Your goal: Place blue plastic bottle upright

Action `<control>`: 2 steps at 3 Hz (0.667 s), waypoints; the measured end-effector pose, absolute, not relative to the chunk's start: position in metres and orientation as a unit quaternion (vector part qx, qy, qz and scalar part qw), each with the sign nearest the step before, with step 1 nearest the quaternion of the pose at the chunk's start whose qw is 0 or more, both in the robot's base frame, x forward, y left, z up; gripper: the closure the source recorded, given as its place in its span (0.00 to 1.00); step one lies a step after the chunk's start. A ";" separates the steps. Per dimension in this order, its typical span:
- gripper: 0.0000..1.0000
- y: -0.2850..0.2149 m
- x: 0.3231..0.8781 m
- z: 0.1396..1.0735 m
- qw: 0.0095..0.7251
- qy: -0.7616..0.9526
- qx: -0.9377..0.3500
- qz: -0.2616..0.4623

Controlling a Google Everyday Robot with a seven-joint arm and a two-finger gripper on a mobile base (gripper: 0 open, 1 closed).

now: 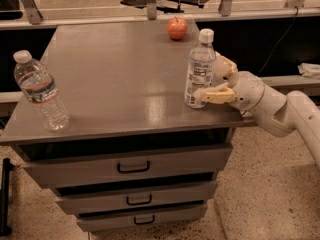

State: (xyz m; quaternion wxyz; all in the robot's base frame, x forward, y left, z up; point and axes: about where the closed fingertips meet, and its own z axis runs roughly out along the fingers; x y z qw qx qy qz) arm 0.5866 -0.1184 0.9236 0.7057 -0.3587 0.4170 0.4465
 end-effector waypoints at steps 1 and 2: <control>0.00 -0.124 0.584 0.937 0.696 0.428 -0.375 0.438; 0.00 -0.150 0.573 0.964 0.677 0.459 -0.400 0.413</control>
Offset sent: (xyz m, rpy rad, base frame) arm -0.0307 -0.0754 0.0843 -0.2908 0.0723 -0.0491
